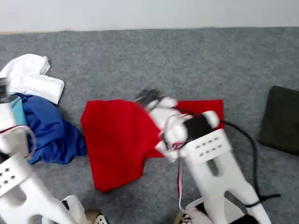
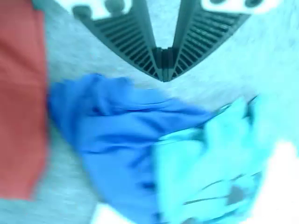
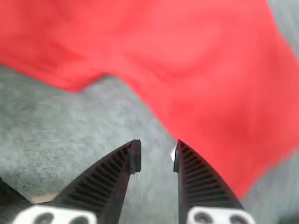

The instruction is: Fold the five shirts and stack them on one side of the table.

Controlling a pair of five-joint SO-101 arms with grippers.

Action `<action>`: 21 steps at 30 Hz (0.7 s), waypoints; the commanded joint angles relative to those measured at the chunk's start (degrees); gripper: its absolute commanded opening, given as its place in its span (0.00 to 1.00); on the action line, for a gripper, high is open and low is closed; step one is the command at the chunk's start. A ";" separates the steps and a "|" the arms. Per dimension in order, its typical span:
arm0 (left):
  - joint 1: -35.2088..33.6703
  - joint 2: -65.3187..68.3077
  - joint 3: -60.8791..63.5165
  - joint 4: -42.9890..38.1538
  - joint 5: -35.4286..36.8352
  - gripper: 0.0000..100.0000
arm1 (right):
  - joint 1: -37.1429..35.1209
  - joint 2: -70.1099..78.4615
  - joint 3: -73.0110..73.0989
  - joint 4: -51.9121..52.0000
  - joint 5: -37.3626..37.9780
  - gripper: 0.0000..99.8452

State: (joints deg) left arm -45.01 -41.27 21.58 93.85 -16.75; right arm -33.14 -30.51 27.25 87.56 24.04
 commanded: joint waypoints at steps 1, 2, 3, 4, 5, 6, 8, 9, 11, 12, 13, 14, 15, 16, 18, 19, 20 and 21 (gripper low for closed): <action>-7.47 -1.32 0.92 -3.87 0.44 0.00 | -8.57 0.48 0.97 -4.18 2.46 0.14; -8.53 -1.23 2.68 -4.92 0.18 0.00 | -10.07 2.07 1.23 -4.97 2.55 0.14; -9.41 -1.23 4.62 -5.98 0.09 0.00 | -11.47 4.18 1.23 -5.41 2.55 0.14; -10.20 -1.23 6.73 -7.30 -0.53 0.00 | -12.79 6.64 0.70 -5.58 2.73 0.15; -10.64 -1.23 8.92 -8.44 -1.58 0.00 | -14.02 9.10 -0.18 -5.58 2.73 0.16; -10.81 -1.23 11.03 -9.58 -2.46 0.00 | -15.08 11.56 -1.32 -5.49 2.64 0.18; -11.08 -1.23 14.55 -11.78 -3.52 0.00 | -16.92 16.13 -3.96 -5.49 2.64 0.21; -11.25 -1.23 15.96 -12.92 -3.52 0.00 | -17.80 18.15 -5.36 -5.49 2.73 0.22; -11.34 -1.23 17.98 -15.30 -3.52 0.00 | -19.12 22.37 -8.53 -5.49 2.81 0.23; -11.34 -1.23 18.68 -16.35 -3.52 0.00 | -19.82 24.31 -9.76 -5.58 2.99 0.23; -11.34 -1.23 19.12 -17.14 -3.52 0.00 | -20.70 26.33 -10.90 -5.67 4.22 0.23; -11.34 -1.23 19.47 -17.85 -3.52 0.00 | -21.58 28.26 -11.78 -5.67 5.45 0.23; -11.34 -1.23 19.47 -18.29 -3.52 0.00 | -22.46 29.76 -12.40 -6.11 6.33 0.23; -11.34 -1.23 19.47 -18.64 -3.52 0.00 | -23.34 31.25 -12.84 -6.99 6.86 0.23; -11.16 -1.23 19.47 -19.25 -3.52 0.00 | -25.01 33.27 -13.19 -8.48 7.38 0.23; -11.08 -1.14 19.47 -19.52 -3.52 0.00 | -25.89 33.89 -13.19 -9.36 8.00 0.23; -11.08 -1.14 19.47 -19.69 -3.52 0.00 | -26.68 34.42 -13.10 -9.89 8.88 0.23; -11.08 -1.14 19.47 -19.78 -3.52 0.00 | -27.47 34.86 -13.10 -10.24 9.41 0.23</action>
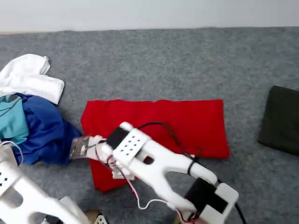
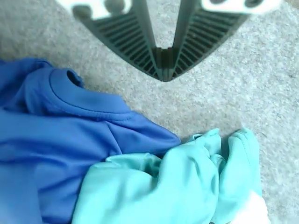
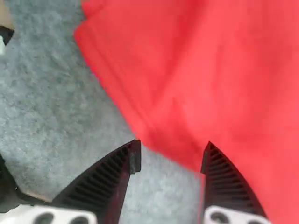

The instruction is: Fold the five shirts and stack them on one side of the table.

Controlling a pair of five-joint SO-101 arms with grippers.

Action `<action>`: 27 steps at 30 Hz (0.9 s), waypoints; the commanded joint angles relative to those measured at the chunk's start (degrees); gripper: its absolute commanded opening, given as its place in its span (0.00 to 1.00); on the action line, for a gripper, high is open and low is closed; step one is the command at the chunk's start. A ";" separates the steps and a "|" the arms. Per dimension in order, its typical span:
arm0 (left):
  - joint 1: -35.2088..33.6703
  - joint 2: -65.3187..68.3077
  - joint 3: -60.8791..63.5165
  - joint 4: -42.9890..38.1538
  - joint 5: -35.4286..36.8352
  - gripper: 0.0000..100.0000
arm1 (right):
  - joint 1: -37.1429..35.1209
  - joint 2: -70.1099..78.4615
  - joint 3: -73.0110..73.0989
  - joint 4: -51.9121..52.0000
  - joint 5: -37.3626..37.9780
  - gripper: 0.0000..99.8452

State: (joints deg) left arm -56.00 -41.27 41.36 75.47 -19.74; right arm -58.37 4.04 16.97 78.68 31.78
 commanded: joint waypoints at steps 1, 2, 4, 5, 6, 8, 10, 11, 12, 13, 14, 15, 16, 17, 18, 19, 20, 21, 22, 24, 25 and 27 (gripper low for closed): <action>-0.09 -1.14 -0.31 -1.41 -0.53 0.00 | -2.86 0.66 -2.90 -1.80 1.93 0.23; -0.09 -1.14 -0.31 -1.49 -0.53 0.00 | -3.56 0.92 -2.90 -2.15 2.02 0.23; -0.09 -1.14 -0.31 -1.49 -0.53 0.00 | -4.44 1.10 -2.64 -2.59 2.37 0.23; -0.09 -1.14 -0.40 -1.32 -0.53 0.00 | -4.53 1.10 -2.55 -3.12 2.46 0.23; -0.09 -1.14 -0.40 -1.23 -0.53 0.00 | -4.62 1.10 -2.55 -3.82 2.46 0.23; -0.09 -1.14 -0.31 -1.14 -0.53 0.00 | -4.62 1.36 -2.46 -4.88 2.90 0.23; -0.09 -1.14 -0.22 -0.88 -0.53 0.00 | -4.70 2.59 -2.55 -5.58 3.08 0.23; -0.09 -1.14 -0.31 -0.70 -0.53 0.00 | -4.70 3.65 -2.64 -5.93 3.08 0.23; -0.09 -1.14 -0.31 -0.70 -0.53 0.00 | -4.70 4.62 -2.64 -6.37 3.08 0.23; -0.09 -1.14 -0.31 -0.70 -0.53 0.00 | -4.70 5.67 -2.81 -6.37 3.08 0.23; -0.09 -1.14 -0.31 -0.70 -0.53 0.00 | -4.53 6.46 -2.90 -6.81 3.08 0.23; -0.09 -1.14 -0.31 -0.70 -0.53 0.00 | -4.53 7.16 -2.90 -7.34 3.08 0.23; -0.09 -1.14 -0.40 -0.62 -0.53 0.00 | -4.44 7.78 -2.90 -7.78 3.08 0.23; -0.09 -1.14 -0.48 -0.44 -0.53 0.00 | -4.44 8.40 -2.90 -7.87 3.08 0.23; -0.09 -1.14 -0.66 0.09 -0.53 0.00 | -4.44 8.92 -2.90 -8.31 3.08 0.23; -0.09 -1.23 -0.75 0.26 -0.53 0.00 | -4.44 9.36 -2.73 -8.92 3.08 0.23; -0.09 -1.23 -0.75 0.44 -0.53 0.00 | -4.44 9.98 -2.73 -9.45 3.08 0.23; -0.09 -1.23 -0.75 0.44 -0.53 0.00 | -4.44 10.68 -2.81 -9.89 3.08 0.23; -0.18 -1.23 -0.75 0.53 -0.53 0.00 | -4.44 11.30 -2.81 -10.42 3.08 0.23; -0.26 -1.23 -0.66 0.53 -0.53 0.00 | -4.35 12.70 -2.81 -10.86 3.08 0.22; -0.35 -1.23 -0.66 0.53 -0.53 0.00 | -4.35 13.41 -2.81 -11.21 3.08 0.22; -0.35 -1.23 -0.66 0.53 -0.53 0.00 | -4.35 14.11 -3.25 -11.21 3.08 0.22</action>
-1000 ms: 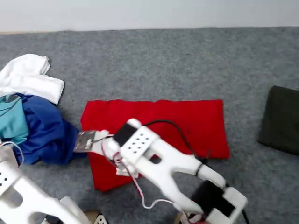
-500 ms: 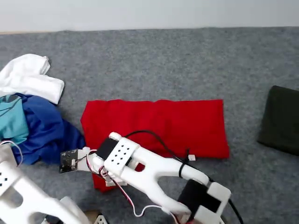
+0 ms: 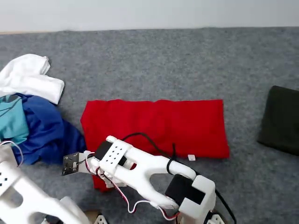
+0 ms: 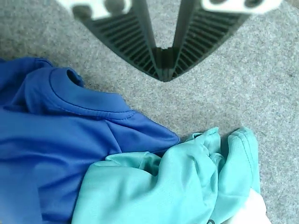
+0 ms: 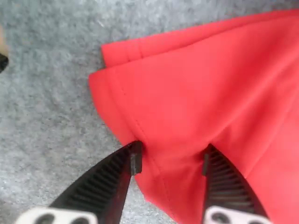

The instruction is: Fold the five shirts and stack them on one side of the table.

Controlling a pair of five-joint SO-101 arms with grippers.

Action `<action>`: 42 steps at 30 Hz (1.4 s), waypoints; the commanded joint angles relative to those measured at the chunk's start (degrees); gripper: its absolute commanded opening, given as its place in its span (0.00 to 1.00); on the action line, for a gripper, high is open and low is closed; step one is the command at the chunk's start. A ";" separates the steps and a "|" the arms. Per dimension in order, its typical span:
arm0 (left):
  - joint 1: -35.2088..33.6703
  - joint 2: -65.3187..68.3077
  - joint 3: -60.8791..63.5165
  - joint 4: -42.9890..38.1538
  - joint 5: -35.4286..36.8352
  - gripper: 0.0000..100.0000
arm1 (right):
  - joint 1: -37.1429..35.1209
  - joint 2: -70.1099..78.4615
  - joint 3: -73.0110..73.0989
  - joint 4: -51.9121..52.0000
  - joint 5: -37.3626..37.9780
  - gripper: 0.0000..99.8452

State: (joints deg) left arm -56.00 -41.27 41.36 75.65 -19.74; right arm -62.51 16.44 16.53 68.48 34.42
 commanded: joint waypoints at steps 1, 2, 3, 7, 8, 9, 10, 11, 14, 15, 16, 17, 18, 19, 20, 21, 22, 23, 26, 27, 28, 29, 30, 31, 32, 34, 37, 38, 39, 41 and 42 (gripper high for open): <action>-0.35 -1.23 -0.66 0.35 -0.53 0.00 | -0.22 2.33 -3.78 -0.40 0.44 0.22; -0.35 -1.23 -0.66 0.35 -0.53 0.00 | -0.22 2.68 -4.40 -0.31 0.44 0.20; -0.35 -1.23 -0.66 0.35 -0.53 0.00 | -0.22 3.03 -4.84 -0.13 0.53 0.18; -0.35 -1.23 -0.57 0.35 -0.53 0.00 | -0.22 4.26 -7.56 2.15 0.53 0.05; -0.35 -1.23 -0.48 0.35 -0.53 0.00 | -0.22 4.35 -8.53 3.03 0.44 0.04; -0.35 -1.23 -0.40 0.35 -0.53 0.00 | -0.22 4.35 -9.49 4.00 0.44 0.04; -0.35 -1.23 -0.40 0.35 -0.53 0.00 | 0.04 4.35 -10.55 4.97 0.44 0.04; -0.35 -1.23 -0.31 0.35 -0.53 0.00 | 0.40 4.35 -11.69 5.93 0.35 0.04; -0.35 -1.23 -0.31 0.35 -0.53 0.00 | 1.36 4.44 -15.65 8.66 0.18 0.04; -0.35 -1.23 -0.31 0.35 -0.53 0.00 | 1.80 4.62 -17.05 9.63 0.18 0.04; -0.35 -1.23 -0.31 0.35 -0.53 0.00 | 2.24 4.70 -18.29 10.59 0.18 0.04; -0.35 -1.23 -0.31 0.35 -0.53 0.00 | 2.59 4.70 -19.16 11.30 0.18 0.04; -0.35 -1.23 -0.22 0.35 -0.53 0.00 | 3.03 4.70 -19.96 11.74 0.18 0.04; -0.35 -1.23 -0.22 0.35 -0.53 0.00 | 3.47 4.70 -20.57 12.18 0.18 0.04; -0.35 -1.23 -0.22 0.35 -0.53 0.00 | 4.00 4.70 -21.10 12.44 0.18 0.04; -0.35 -1.23 -0.22 0.35 -0.53 0.00 | 4.53 4.70 -21.54 12.44 0.18 0.04; -0.35 -1.23 -0.22 0.44 -0.53 0.00 | 5.14 4.70 -21.98 12.44 0.18 0.03; -0.35 -1.23 -0.22 0.53 -0.53 0.00 | 5.76 4.70 -22.42 12.44 0.18 0.02; -0.18 -1.23 -0.22 1.58 -0.53 0.00 | 7.69 4.70 -23.74 12.00 0.35 0.01; -0.26 -1.23 -0.04 1.67 -0.53 0.00 | 8.31 4.79 -24.35 11.82 0.44 0.01; -0.26 -1.32 0.31 1.58 -0.53 0.00 | 8.92 4.88 -24.97 11.82 0.44 0.01; -0.26 -1.41 0.66 1.49 -0.53 0.00 | 9.45 4.97 -25.32 11.38 0.53 0.01; -0.26 -1.32 0.75 1.49 -0.53 0.00 | 9.98 5.32 -25.58 10.77 0.53 0.01; -0.26 -1.32 1.01 1.49 -0.53 0.00 | 10.59 5.93 -25.85 10.24 0.53 0.01; -0.26 -1.32 1.27 1.32 -0.53 0.00 | 11.12 6.73 -26.29 9.89 0.53 0.01; -0.26 -1.32 1.36 1.23 -0.53 0.00 | 12.26 8.92 -27.78 9.54 0.53 0.01; -0.18 -1.49 1.36 1.23 -0.53 0.00 | 13.58 13.05 -32.26 9.98 0.53 0.01; -0.18 -1.49 1.36 1.23 -0.53 0.00 | 14.11 14.20 -33.93 9.98 0.53 0.01; -0.18 -1.49 1.36 1.23 -0.53 0.00 | 14.55 15.25 -35.78 9.98 0.53 0.01; -0.18 -1.41 1.36 1.23 -0.53 0.00 | 15.25 17.36 -39.56 10.07 0.53 0.01; -0.18 -1.41 1.36 1.23 -0.53 0.00 | 15.52 18.33 -41.58 10.68 0.53 0.01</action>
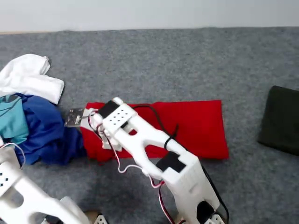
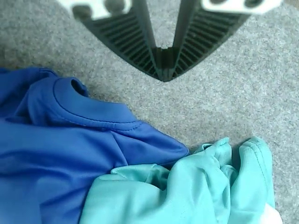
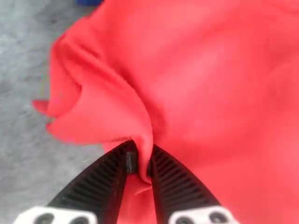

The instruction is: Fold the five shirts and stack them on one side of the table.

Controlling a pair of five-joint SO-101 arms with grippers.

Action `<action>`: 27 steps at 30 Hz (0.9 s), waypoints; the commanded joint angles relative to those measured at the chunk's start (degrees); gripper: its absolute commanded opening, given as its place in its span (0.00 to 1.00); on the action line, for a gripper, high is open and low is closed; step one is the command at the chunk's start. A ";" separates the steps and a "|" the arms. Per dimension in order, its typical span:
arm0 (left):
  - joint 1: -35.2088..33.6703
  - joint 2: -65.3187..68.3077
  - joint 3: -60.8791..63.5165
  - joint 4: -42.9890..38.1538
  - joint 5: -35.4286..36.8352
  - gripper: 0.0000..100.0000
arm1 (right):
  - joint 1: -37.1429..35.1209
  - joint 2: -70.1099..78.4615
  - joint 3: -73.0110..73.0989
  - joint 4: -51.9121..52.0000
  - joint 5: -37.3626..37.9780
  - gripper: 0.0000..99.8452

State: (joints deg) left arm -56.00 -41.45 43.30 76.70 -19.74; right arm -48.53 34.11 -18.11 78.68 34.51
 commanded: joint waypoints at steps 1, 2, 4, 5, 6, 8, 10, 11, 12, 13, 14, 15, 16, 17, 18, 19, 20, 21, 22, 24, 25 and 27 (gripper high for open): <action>-0.18 -1.23 -0.57 0.18 -0.53 0.00 | 1.71 1.71 -8.70 1.01 0.53 0.01; -0.18 -1.23 -0.57 0.18 -0.53 0.00 | 1.71 2.86 -10.46 1.63 0.53 0.01; -0.18 -1.23 -0.57 0.26 -0.53 0.00 | 1.98 5.23 -13.89 3.21 0.53 0.01; -0.18 -1.23 -0.57 0.35 -0.53 0.00 | 2.15 6.37 -15.56 4.09 0.53 0.01; -0.18 -1.23 -0.57 0.35 -0.53 0.00 | 2.33 7.60 -17.23 4.79 0.53 0.01; -0.18 -1.23 -0.57 0.44 -0.53 0.00 | 2.77 9.71 -20.22 6.02 0.53 0.02; -0.26 -1.23 -0.57 0.44 -0.53 0.00 | 3.21 11.47 -23.38 7.96 0.53 0.04; -0.26 -1.23 -0.57 0.44 -0.53 0.00 | 3.38 12.18 -25.05 9.19 0.44 0.07; -0.26 -1.23 -0.57 0.44 -0.53 0.00 | 3.74 12.62 -26.55 10.33 0.18 0.10; -0.26 -1.14 -0.57 0.44 -0.53 0.00 | 4.18 12.97 -27.96 11.30 0.09 0.14; -0.26 -1.14 -0.57 0.44 -0.53 0.00 | 4.70 13.14 -29.27 11.91 0.09 0.18; -0.18 -1.14 -0.57 0.44 -0.53 0.00 | 5.41 13.41 -30.77 12.26 0.09 0.21; -0.18 -1.14 -0.57 0.44 -0.53 0.00 | 6.20 13.58 -32.35 12.62 0.09 0.22; -0.09 -1.14 -0.48 0.44 -0.53 0.00 | 6.90 13.67 -33.67 12.79 0.09 0.22; -0.09 -1.14 -0.48 0.35 -0.53 0.00 | 7.52 13.67 -34.73 12.88 0.09 0.22; -0.09 -1.14 -0.48 0.35 -0.53 0.00 | 8.04 13.58 -35.43 12.97 0.09 0.22; -0.09 -1.14 -0.48 0.26 -0.53 0.00 | 8.40 13.23 -35.87 13.14 0.09 0.22; -0.09 -1.14 -0.48 0.26 -0.53 0.00 | 8.57 13.05 -36.04 13.76 0.26 0.22; -0.09 -1.14 -0.48 0.26 -0.53 0.00 | 8.57 12.88 -36.75 14.81 0.26 0.22; -0.09 -1.14 -0.48 0.26 -0.53 0.00 | 8.13 12.70 -38.42 18.24 0.09 0.22; -0.09 -1.14 -0.48 0.26 -0.53 0.00 | 7.60 12.70 -39.12 20.00 0.09 0.22; -0.09 -1.14 -0.48 0.18 -0.53 0.00 | 6.29 12.35 -40.09 23.43 0.09 0.22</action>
State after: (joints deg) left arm -56.00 -41.45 43.30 76.70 -19.74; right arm -40.79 48.70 -54.51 97.85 34.51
